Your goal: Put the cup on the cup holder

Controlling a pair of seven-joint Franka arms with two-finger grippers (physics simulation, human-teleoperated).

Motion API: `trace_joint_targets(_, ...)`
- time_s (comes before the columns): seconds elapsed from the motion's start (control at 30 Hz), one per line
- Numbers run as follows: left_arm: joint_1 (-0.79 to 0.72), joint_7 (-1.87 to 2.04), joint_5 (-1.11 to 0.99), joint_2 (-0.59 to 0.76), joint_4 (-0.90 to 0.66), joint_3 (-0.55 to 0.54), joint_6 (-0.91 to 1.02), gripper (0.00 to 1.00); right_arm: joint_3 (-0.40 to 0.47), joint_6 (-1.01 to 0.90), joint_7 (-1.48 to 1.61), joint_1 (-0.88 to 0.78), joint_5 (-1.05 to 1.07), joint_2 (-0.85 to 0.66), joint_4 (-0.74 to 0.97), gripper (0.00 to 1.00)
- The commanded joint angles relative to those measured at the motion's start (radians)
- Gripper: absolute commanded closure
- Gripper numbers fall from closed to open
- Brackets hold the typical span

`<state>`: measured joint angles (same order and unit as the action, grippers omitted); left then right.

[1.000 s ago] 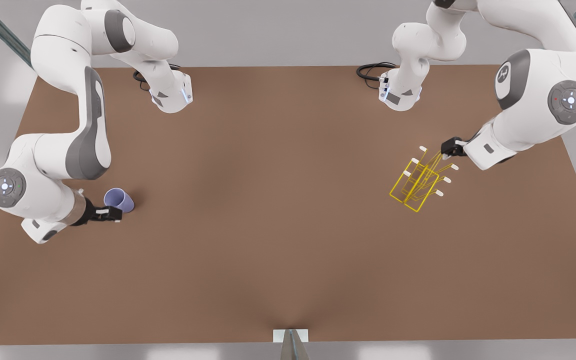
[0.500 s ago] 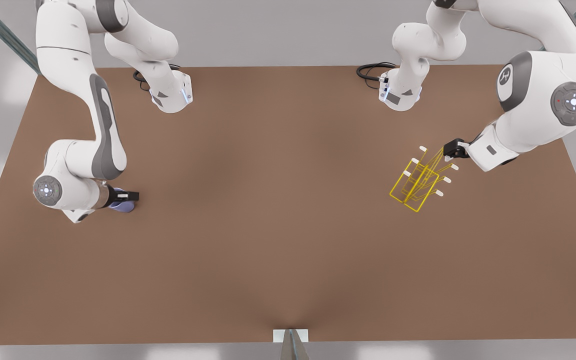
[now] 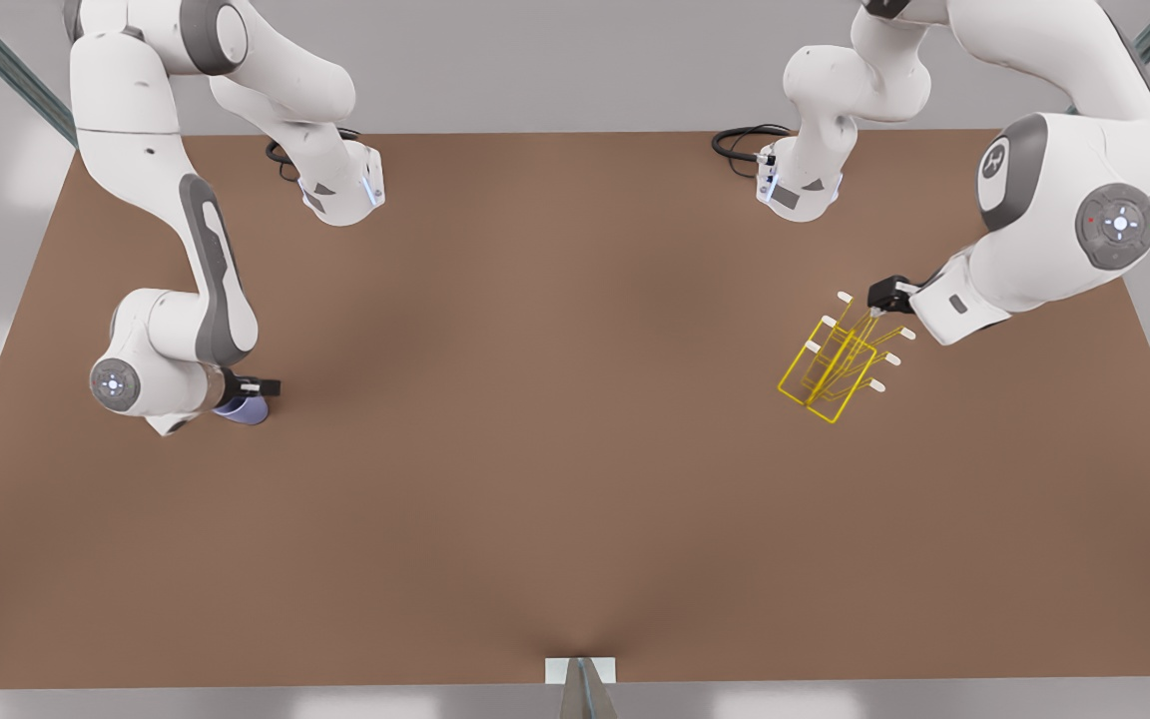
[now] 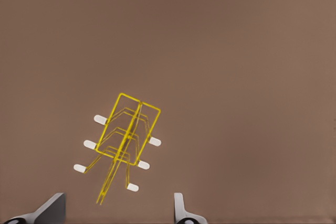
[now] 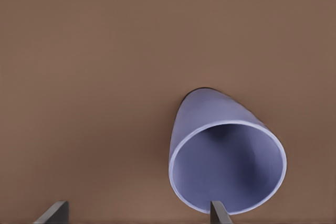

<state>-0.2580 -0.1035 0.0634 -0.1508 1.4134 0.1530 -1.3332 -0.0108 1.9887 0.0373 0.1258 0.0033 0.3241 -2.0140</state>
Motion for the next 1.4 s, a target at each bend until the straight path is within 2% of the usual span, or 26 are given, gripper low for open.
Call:
trace_joint_targets(0.0,-0.004,-0.010,0.003,-0.001,-0.001,0.000,0.011,0.00,0.000,0.068,0.012,0.003,-0.003,0.007,-0.006,0.00)
trace_joint_targets(0.23,-0.004,-0.009,0.003,-0.003,-0.001,0.000,0.011,0.00,0.000,0.082,0.010,0.002,-0.003,0.013,-0.054,0.00)
trace_joint_targets(0.47,-0.004,-0.009,0.003,-0.009,0.001,0.000,0.011,0.00,0.000,0.176,0.012,0.002,-0.005,0.041,-0.062,0.00)
trace_joint_targets(0.5,-0.004,-0.009,0.003,-0.009,-0.001,0.000,0.011,0.00,0.000,0.179,0.010,0.002,-0.005,0.041,-0.060,0.03)
trace_joint_targets(0.53,-0.004,-0.009,0.003,-0.009,-0.001,0.000,0.009,0.00,0.000,0.180,0.010,0.002,-0.005,0.041,-0.060,0.20)
trace_joint_targets(0.57,-0.004,-0.009,0.003,-0.009,-0.001,0.000,0.011,0.00,0.000,0.180,0.010,0.002,-0.005,0.043,-0.060,0.45)
trace_joint_targets(0.63,-0.006,-0.009,0.003,-0.009,0.001,0.000,0.009,0.00,0.002,0.185,0.010,0.003,-0.005,0.043,-0.058,0.50)
trace_joint_targets(0.67,-0.006,-0.009,0.003,-0.010,0.001,0.000,0.009,0.00,0.002,0.186,0.010,0.003,-0.005,0.044,-0.058,0.59)
trace_joint_targets(0.7,-0.006,-0.009,0.003,-0.010,-0.001,0.000,0.006,0.00,0.003,0.200,0.010,0.005,-0.005,0.044,-0.058,0.73)
trace_joint_targets(0.73,-0.006,-0.009,0.003,-0.010,-0.001,0.000,0.003,0.00,0.003,0.209,0.010,0.006,-0.006,0.047,-0.057,0.79)
trace_joint_targets(1.13,-0.007,-0.009,0.004,-0.018,-0.004,0.000,-0.001,0.00,0.000,0.202,-0.005,0.012,-0.034,0.027,-0.011,0.79)
trace_joint_targets(1.27,-0.007,-0.009,0.004,-0.018,-0.005,0.000,-0.003,0.00,-0.011,0.096,-0.005,0.003,-0.014,0.016,0.104,0.79)
trace_joint_targets(1.37,-0.012,-0.007,0.004,-0.016,-0.005,-0.001,-0.001,0.00,-0.080,0.049,-0.077,-0.024,0.181,0.079,0.230,0.79)
